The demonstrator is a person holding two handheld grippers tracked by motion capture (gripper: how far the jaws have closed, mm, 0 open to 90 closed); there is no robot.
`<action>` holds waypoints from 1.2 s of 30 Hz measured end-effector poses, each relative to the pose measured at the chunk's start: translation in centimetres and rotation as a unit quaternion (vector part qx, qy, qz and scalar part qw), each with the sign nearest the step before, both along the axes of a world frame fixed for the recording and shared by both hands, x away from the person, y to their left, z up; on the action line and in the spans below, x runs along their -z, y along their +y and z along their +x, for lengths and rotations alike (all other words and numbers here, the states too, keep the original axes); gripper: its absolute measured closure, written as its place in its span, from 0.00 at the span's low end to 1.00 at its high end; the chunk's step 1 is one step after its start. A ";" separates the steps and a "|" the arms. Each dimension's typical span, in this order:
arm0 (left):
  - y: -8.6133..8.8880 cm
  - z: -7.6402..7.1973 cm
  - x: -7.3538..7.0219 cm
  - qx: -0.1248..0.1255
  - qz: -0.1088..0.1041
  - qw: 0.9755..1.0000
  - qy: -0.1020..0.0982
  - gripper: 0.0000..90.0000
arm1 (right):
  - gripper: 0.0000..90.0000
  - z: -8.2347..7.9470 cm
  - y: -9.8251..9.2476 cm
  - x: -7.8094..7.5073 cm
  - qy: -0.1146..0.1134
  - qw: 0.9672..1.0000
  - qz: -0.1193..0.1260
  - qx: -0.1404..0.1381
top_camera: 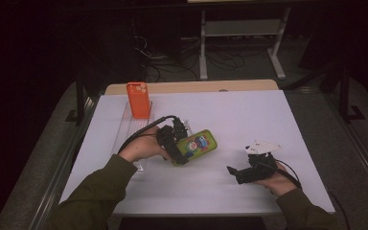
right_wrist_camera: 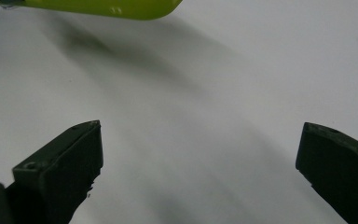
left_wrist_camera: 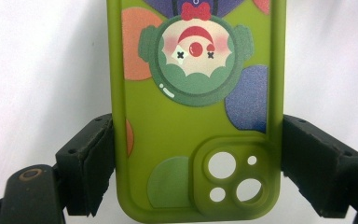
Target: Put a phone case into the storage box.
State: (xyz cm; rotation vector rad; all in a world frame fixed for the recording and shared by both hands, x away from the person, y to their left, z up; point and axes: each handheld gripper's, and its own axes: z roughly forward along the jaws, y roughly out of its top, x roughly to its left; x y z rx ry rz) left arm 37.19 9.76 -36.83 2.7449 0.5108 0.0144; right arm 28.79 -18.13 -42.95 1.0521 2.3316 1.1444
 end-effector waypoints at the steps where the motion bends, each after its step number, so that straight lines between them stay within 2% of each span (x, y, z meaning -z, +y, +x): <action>1: -0.1 -0.1 -0.1 -0.004 -0.003 1.000 0.001 0.18 | 0.00 0.0 0.0 0.0 -0.003 1.000 -0.001 -0.002; 6: -0.5 -0.3 -0.1 -0.011 -0.002 1.000 0.005 0.18 | 0.00 0.2 0.2 -0.1 -0.023 1.000 -0.016 -0.011; 11: -0.9 -0.5 0.1 -0.003 -0.003 1.000 0.004 0.18 | 0.00 0.7 1.0 -0.4 -0.047 0.998 -0.039 -0.020; 19: -1.3 -0.7 0.5 0.003 0.001 1.000 -0.003 0.18 | 0.00 1.1 3.0 -0.8 -0.086 0.992 -0.087 -0.036; 23: -1.3 -0.7 0.6 0.006 0.006 1.000 -0.001 0.18 | 0.00 1.3 3.8 -0.9 -0.115 0.986 -0.113 -0.049; 25: -1.4 -0.6 0.8 -0.002 0.001 1.000 -0.001 0.18 | 0.00 1.3 4.1 -0.9 -0.128 0.982 -0.125 -0.055; 27: -1.5 -0.5 0.8 0.000 0.005 1.000 0.001 0.18 | 0.00 1.3 4.4 -0.9 -0.141 0.978 -0.141 -0.062; 29: -1.5 -0.3 0.8 -0.001 0.011 1.000 0.001 0.18 | 0.00 1.4 4.7 -0.9 -0.158 0.972 -0.157 -0.071; 33: -1.4 0.0 0.8 -0.005 0.013 1.000 0.001 0.18 | 0.00 1.2 5.2 -0.9 -0.185 0.963 -0.179 -0.082; 34: -1.4 0.1 0.8 0.000 0.019 1.000 0.003 0.18 | 0.00 1.2 5.3 -0.9 -0.195 0.959 -0.186 -0.087; 35: -1.4 0.2 0.8 0.000 0.022 1.000 0.004 0.18 | 0.00 1.0 5.4 -0.9 -0.200 0.957 -0.189 -0.089; 36: -1.4 0.2 0.9 -0.006 0.020 1.000 0.005 0.18 | 0.00 1.0 5.5 -0.9 -0.208 0.954 -0.196 -0.094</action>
